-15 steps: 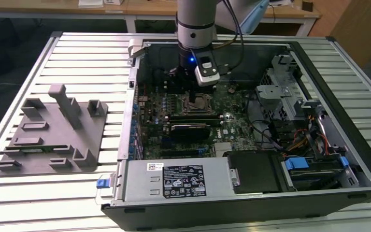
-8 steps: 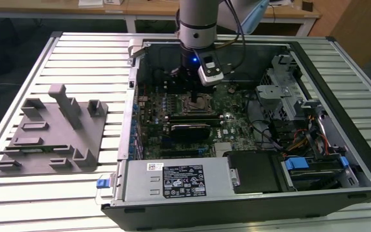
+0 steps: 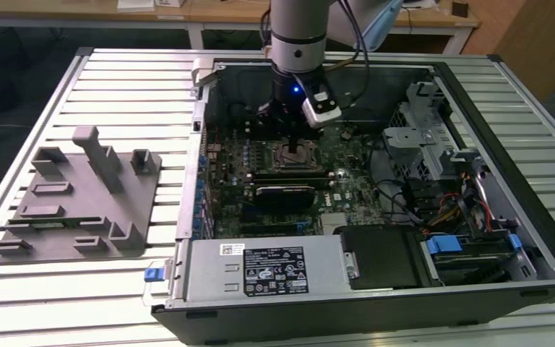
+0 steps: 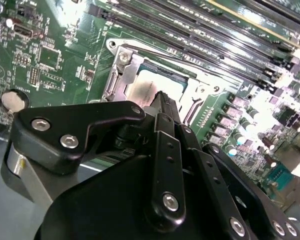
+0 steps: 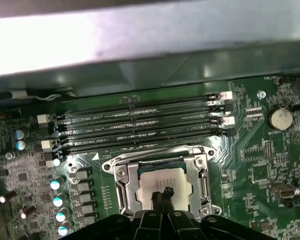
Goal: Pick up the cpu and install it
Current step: 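Install the first cpu locking lever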
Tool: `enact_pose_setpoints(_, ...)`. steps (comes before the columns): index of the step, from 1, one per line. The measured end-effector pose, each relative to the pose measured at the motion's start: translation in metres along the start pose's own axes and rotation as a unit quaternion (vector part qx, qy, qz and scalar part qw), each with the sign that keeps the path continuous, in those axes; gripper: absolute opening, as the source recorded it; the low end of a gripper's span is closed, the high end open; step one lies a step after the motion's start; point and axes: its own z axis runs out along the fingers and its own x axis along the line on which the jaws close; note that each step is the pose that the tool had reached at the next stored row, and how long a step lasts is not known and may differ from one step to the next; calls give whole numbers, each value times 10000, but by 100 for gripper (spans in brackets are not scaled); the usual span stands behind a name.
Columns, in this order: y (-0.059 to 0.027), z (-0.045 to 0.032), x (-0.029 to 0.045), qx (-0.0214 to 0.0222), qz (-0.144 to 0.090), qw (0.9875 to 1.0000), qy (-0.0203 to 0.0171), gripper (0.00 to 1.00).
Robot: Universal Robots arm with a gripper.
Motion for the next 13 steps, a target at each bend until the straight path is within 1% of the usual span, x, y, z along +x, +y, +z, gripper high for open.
enact_pose_setpoints(3, 1, 1, -4, -10, -188, 9998, -11, 11)
enact_pose_setpoints(6, 1, 1, -7, -19, -370, 9993, -21, 11)
enact_pose_setpoints(10, -1, -10, -7, -18, -402, 9992, -21, 11)
enact_pose_setpoints(13, -2, -50, -10, -20, -402, 9992, -22, 11)
